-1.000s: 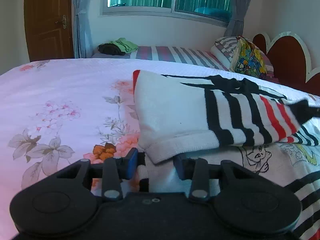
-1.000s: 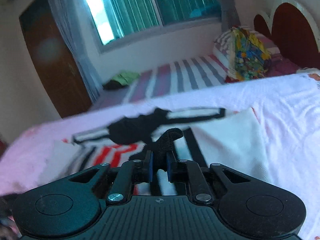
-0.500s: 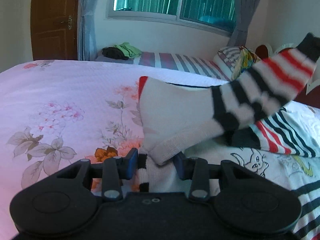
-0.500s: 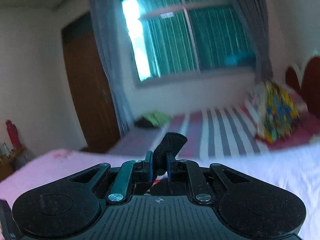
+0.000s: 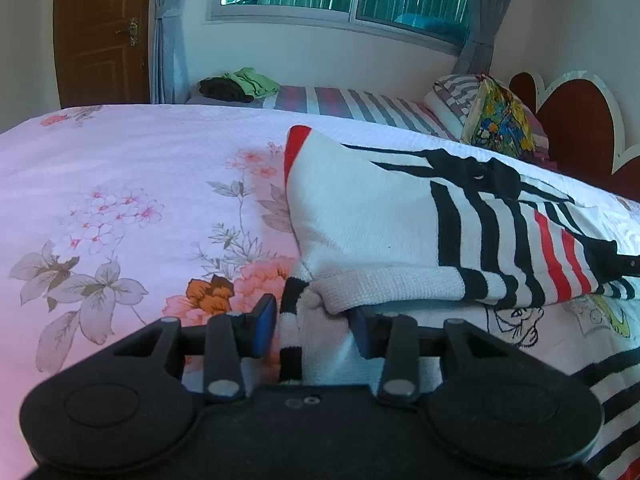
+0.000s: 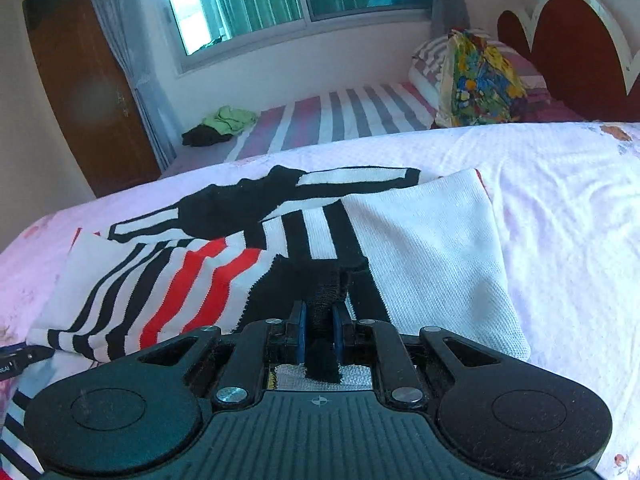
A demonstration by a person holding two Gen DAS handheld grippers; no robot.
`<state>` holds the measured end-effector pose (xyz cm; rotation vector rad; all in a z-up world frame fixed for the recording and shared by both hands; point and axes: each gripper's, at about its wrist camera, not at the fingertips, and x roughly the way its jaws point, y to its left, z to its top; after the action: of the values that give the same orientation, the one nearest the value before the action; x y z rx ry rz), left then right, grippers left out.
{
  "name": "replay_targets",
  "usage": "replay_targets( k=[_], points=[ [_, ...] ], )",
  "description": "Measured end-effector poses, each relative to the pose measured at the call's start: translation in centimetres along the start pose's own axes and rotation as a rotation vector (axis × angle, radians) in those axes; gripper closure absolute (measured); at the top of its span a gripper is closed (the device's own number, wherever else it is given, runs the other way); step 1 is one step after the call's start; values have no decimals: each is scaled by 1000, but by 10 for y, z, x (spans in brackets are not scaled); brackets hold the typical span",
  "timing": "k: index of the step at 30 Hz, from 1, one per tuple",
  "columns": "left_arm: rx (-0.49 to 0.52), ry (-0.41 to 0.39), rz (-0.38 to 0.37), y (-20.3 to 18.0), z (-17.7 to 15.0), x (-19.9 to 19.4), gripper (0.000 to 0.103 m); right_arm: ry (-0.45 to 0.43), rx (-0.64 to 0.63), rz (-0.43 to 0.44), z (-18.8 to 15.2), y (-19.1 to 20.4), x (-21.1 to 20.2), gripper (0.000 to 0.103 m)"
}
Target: Fold small clothes
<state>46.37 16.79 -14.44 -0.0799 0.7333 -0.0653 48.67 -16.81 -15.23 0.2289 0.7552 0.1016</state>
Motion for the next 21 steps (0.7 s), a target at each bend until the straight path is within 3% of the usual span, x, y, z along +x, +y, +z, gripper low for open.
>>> replay_targets(
  k=[3,7,11,15,17,19,21],
  points=[
    [46,-10,-13,2,-2,-20,59,-33,8,-15,7,-14,-16,90],
    [53,-136,-57,-5,9,-55,40,-98,-42,31,15,-5,-34,90],
    [108,-120,-134,-40,25,-22,40,-32,-74,59,8,11,-4,90],
    [87,-7,-151,-41,18,22,45,-11,-53,-3,-4,1,8,90],
    [77,-8,-168,-36,22,17,47,-40,-17,-24,2,-7,-1,90],
    [80,-54,-154,-34,35,11,43,-94,-7,-12,12,-15,-7,90],
    [90,-90,-157,-35,56,17,34,-90,35,-6,26,-23,3,90]
  ],
)
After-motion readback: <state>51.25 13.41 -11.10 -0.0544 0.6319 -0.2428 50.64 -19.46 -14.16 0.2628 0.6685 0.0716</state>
